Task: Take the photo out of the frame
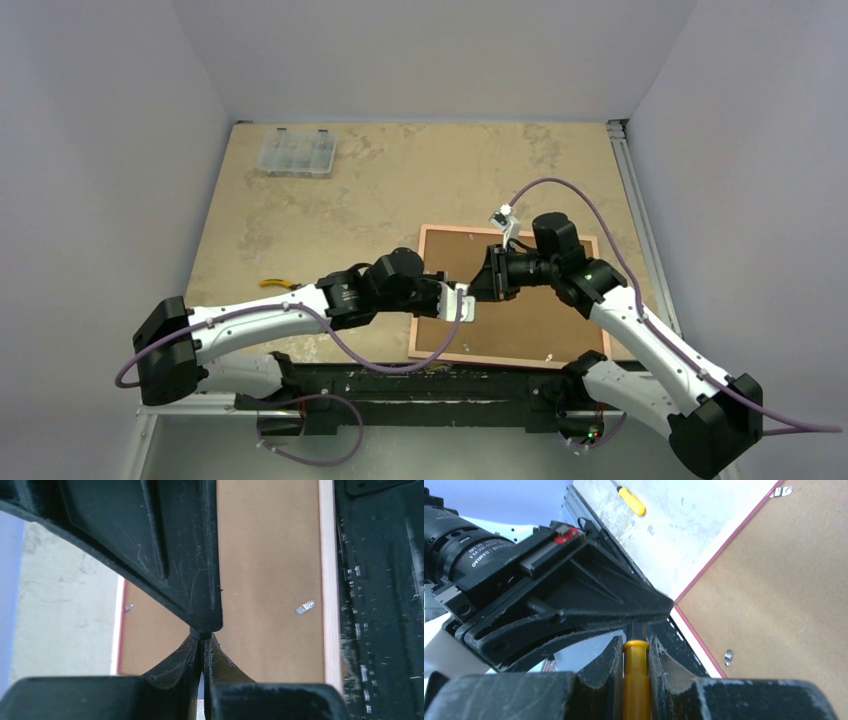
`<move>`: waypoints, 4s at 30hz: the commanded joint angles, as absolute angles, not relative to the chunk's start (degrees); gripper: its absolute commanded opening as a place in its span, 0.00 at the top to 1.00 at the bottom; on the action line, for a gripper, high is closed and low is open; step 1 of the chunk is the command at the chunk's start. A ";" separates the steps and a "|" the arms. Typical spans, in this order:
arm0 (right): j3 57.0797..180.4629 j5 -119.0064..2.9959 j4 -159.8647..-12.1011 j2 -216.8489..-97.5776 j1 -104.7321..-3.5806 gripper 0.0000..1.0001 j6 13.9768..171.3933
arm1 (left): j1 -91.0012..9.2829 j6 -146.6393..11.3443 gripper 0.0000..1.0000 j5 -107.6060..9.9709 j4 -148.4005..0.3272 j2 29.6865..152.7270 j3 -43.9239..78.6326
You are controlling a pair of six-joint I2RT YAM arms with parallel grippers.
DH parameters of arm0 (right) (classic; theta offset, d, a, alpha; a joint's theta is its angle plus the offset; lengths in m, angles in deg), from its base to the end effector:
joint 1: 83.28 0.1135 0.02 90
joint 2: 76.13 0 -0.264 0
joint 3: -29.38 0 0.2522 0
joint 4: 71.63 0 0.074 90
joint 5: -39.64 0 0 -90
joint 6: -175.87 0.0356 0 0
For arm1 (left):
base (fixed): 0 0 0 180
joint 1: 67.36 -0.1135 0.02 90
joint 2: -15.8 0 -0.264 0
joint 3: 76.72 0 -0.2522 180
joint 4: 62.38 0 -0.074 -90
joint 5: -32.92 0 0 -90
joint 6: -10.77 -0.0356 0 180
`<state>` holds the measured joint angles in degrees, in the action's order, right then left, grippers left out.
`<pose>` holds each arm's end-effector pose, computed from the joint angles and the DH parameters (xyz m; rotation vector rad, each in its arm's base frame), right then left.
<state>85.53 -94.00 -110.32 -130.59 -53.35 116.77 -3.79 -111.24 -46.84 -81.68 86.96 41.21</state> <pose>0.1596 0.1202 0.2757 -0.4466 2.3403 1.3965 0.1188 -0.2533 0.2717 1.6280 1.3255 -0.5207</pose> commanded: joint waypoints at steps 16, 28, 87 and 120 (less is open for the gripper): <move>71.72 -59.37 -85.86 -108.49 -53.49 0.15 143.22 | -4.78 -91.33 1.00 -53.05 -73.04 91.86 36.03; 72.31 -61.19 -80.87 -116.64 -53.45 0.46 142.07 | -8.59 -86.51 1.00 -50.80 -73.93 92.90 34.23; 89.10 -57.73 -62.37 -167.55 -50.81 1.00 129.84 | -38.27 -39.44 0.65 -38.03 -92.04 124.80 19.80; 92.84 -52.25 -73.11 -170.93 -44.71 1.00 123.17 | -37.30 -40.01 1.00 -41.43 -94.86 125.34 18.97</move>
<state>91.45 -51.14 -69.79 -171.11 -45.68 124.57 -37.08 -39.37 -39.98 -93.37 126.15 20.07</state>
